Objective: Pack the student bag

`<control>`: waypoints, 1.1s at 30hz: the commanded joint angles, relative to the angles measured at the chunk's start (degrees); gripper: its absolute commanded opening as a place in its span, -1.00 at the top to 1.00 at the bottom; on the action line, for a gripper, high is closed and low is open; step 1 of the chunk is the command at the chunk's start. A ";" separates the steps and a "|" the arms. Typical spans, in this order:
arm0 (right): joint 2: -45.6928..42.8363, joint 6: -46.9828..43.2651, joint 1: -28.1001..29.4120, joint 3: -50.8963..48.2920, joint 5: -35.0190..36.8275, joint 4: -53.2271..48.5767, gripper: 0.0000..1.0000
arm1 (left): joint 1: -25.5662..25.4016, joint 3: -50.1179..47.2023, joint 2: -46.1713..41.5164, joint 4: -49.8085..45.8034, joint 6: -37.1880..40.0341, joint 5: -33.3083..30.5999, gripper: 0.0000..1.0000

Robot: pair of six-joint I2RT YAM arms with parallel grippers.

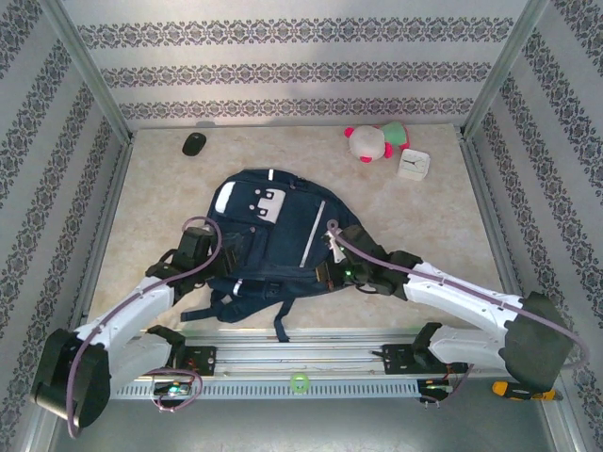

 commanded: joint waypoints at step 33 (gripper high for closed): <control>10.57 3.68 7.10 9.62 0.46 9.35 1.00 | -13.38 15.25 2.69 -6.37 93.80 35.04 -0.44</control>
